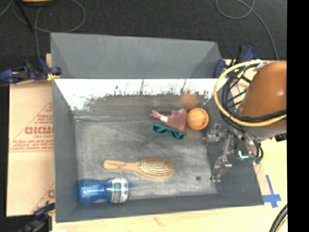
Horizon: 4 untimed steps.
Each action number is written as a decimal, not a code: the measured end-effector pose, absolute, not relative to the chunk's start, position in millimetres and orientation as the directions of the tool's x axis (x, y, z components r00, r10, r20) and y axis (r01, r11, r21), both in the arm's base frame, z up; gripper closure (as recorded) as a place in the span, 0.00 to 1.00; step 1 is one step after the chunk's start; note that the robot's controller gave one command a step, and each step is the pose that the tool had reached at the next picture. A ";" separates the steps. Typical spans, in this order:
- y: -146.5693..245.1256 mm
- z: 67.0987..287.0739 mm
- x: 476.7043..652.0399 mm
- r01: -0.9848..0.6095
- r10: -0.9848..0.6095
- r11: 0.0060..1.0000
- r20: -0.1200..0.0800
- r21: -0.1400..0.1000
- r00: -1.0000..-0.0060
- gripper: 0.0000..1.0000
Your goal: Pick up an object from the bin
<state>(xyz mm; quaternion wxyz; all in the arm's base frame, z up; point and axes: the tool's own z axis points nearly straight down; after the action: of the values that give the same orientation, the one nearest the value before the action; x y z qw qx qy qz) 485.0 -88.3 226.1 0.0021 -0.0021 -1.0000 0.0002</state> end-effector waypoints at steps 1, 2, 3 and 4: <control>-88.0 229.7 486.7 -0.001 -0.001 1.000 -0.003 -0.002 -1.000 1.00; -88.0 229.7 486.7 -0.002 -0.002 1.000 -0.003 -0.002 -1.000 1.00; -83.4 187.2 497.5 -0.035 -0.035 0.999 -0.010 -0.003 -0.999 1.00; -88.2 160.5 495.4 -0.064 -0.064 0.998 -0.004 -0.002 -0.998 0.00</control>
Offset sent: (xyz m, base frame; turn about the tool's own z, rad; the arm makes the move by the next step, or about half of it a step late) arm 0.0000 0.0000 0.0000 0.0000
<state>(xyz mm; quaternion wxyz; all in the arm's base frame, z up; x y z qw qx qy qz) 495.4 -88.2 160.5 -0.0018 0.0319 -0.9995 0.0010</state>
